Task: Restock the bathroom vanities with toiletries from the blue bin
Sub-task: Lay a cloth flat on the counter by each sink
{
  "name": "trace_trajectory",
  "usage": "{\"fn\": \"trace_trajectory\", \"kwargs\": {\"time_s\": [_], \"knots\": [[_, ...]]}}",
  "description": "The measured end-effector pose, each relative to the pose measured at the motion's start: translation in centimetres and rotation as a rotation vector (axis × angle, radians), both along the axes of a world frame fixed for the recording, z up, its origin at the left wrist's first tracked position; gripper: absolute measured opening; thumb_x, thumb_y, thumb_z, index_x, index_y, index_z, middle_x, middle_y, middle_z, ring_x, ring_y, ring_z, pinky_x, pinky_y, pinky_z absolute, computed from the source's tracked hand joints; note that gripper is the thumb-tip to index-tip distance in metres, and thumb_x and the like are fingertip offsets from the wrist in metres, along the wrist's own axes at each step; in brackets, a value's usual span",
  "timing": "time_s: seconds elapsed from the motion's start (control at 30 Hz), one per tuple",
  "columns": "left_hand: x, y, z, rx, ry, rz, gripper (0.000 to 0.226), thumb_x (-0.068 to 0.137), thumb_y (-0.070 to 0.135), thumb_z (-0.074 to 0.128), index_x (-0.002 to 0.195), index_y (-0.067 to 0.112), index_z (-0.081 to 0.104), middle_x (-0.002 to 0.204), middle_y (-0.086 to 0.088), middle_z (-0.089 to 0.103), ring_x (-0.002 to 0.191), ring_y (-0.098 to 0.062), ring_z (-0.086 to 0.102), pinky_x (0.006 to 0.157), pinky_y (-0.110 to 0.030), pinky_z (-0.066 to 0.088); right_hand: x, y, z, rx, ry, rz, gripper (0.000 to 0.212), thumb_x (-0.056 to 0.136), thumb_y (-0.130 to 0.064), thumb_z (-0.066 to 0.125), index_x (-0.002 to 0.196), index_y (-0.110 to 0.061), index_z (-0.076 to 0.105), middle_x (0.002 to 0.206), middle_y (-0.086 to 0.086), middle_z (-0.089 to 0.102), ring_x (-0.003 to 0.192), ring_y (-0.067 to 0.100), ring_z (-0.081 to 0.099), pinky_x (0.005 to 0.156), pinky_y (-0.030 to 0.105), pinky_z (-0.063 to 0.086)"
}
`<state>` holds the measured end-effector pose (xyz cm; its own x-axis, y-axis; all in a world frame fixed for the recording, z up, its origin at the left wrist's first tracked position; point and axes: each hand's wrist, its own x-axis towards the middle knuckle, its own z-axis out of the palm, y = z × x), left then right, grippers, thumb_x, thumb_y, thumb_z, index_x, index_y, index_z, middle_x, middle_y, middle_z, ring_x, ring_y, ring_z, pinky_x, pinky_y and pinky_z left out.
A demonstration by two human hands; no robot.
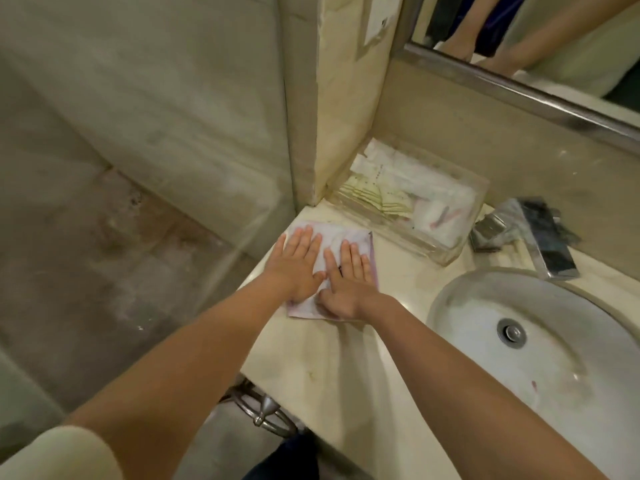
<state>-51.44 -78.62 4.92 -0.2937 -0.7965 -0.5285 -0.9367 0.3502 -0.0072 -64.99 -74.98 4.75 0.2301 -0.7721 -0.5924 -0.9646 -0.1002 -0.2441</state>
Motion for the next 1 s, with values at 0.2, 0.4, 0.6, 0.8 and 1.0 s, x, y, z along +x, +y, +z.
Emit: {"fn": "trace_trajectory", "kwargs": {"time_s": [0.2,0.4,0.6,0.8,1.0], "knots": [[0.1,-3.1,-0.6,-0.009,0.027,-0.054,0.073,0.100,0.053,0.018,0.151,0.017,-0.020,0.157,-0.005,-0.028,0.145,-0.022,-0.026,0.119,-0.044,-0.013,-0.1,-2.3,-0.4,-0.031,-0.014,-0.063,0.082,0.094,-0.041,0.035,0.152,-0.022,-0.021,0.151,0.010,-0.041,0.137,0.021,-0.041,0.110,0.037,-0.028],[0.2,-2.4,-1.2,-0.096,0.019,-0.098,0.072,0.100,0.052,0.014,0.150,0.013,-0.020,0.157,-0.009,-0.028,0.145,-0.026,-0.026,0.119,-0.044,-0.014,0.0,-1.4,-0.7,-0.118,-0.017,-0.088,0.079,0.096,-0.043,0.032,0.153,-0.022,-0.018,0.154,0.010,-0.036,0.141,0.022,-0.036,0.114,0.039,-0.024],[0.7,1.1,-1.6,-0.163,0.047,-0.167,0.070,0.100,0.049,0.012,0.150,0.012,-0.020,0.157,-0.012,-0.027,0.145,-0.028,-0.026,0.118,-0.042,-0.015,0.2,2.7,-1.4,-0.175,-0.010,-0.110,0.077,0.096,-0.043,0.030,0.153,-0.020,-0.016,0.156,0.011,-0.032,0.143,0.025,-0.033,0.111,0.039,-0.025],[0.2,6.2,-1.5,-0.139,0.046,-0.175,0.070,0.100,0.049,0.010,0.148,0.011,-0.024,0.156,-0.013,-0.031,0.143,-0.029,-0.029,0.118,-0.042,-0.015,-0.4,8.1,-1.5,-0.194,-0.028,-0.107,0.075,0.097,-0.042,0.028,0.153,-0.019,-0.016,0.156,0.011,-0.032,0.142,0.025,-0.034,0.113,0.039,-0.025],[-1.0,12.5,-1.1,-0.117,0.032,-0.173,0.070,0.101,0.048,0.010,0.146,0.010,-0.027,0.155,-0.014,-0.032,0.143,-0.030,-0.029,0.118,-0.042,-0.016,-1.7,14.6,-1.0,-0.188,-0.049,-0.106,0.074,0.099,-0.041,0.028,0.153,-0.019,-0.017,0.156,0.011,-0.033,0.141,0.024,-0.035,0.111,0.037,-0.027]]}}
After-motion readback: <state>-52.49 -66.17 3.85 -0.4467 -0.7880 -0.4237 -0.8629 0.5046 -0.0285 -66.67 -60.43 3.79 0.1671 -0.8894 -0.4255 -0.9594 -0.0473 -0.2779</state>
